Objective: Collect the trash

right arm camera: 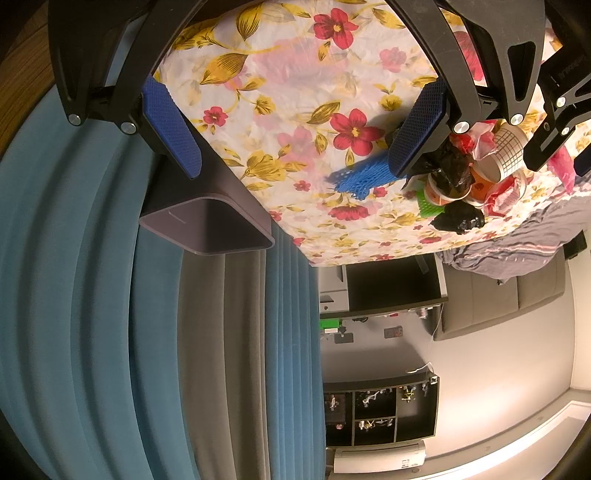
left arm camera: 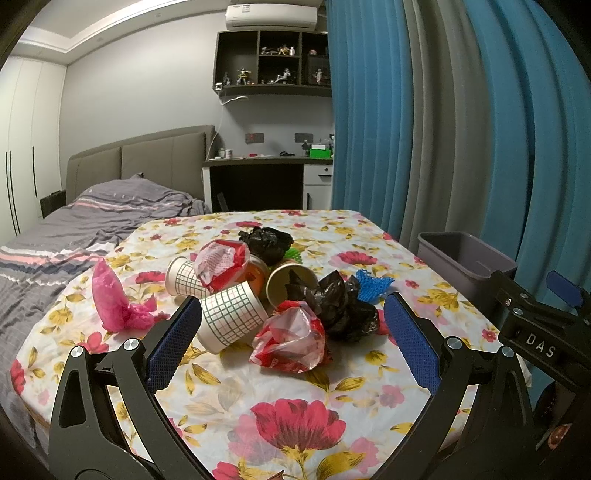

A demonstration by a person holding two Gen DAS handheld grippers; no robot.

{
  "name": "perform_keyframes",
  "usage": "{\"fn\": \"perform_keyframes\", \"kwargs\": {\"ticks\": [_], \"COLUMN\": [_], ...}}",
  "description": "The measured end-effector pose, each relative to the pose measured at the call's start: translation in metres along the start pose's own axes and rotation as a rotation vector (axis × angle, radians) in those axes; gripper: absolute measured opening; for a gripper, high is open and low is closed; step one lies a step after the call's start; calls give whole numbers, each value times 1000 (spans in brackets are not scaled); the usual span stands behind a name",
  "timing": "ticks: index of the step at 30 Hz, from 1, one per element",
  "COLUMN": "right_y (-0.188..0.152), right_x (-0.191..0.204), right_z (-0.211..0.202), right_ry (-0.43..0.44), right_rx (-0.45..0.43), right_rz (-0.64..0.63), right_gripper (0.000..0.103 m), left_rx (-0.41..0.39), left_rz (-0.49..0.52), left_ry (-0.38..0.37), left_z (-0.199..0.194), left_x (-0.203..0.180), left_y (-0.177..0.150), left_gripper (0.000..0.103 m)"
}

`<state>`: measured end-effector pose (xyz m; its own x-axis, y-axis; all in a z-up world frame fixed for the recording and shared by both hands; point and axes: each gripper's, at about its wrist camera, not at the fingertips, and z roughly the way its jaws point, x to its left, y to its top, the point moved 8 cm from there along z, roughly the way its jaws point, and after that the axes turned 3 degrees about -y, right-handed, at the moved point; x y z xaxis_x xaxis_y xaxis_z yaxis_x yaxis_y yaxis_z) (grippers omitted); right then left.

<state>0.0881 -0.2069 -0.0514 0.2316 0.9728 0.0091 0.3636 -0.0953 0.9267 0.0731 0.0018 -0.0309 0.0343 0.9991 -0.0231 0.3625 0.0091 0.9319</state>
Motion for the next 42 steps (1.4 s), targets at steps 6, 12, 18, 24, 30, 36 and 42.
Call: {"fn": "perform_keyframes", "kwargs": {"ticks": [6,12,18,24,30,36,42], "right_y": [0,0,0,1,1,0,1], "right_x": [0,0,0,-1,-1,-1,-1], "right_z": [0,0,0,0,0,0,0], "right_ry": [-1,0,0,-1,0,0,0], "right_rx": [0,-1,-2,-2,-2,-4,-3], "right_rz": [0,1,0,1,3,1,1], "right_gripper": [98,98,98,98,98,98,98], "left_rx": [0,5,6,7,7,10,11], "left_rz": [-1,-1,-1,-2,-1,0,2], "left_ry": [0,-2,-3,-6,-6,-12,-15], "left_z": [0,3,3,3,3,3,6], "left_x": [0,-1,-2,-3,-6,-10,-14], "left_y": [0,-5,-7,-7,-7,-7,-5], "left_gripper": [98,98,98,98,98,98,98]}}
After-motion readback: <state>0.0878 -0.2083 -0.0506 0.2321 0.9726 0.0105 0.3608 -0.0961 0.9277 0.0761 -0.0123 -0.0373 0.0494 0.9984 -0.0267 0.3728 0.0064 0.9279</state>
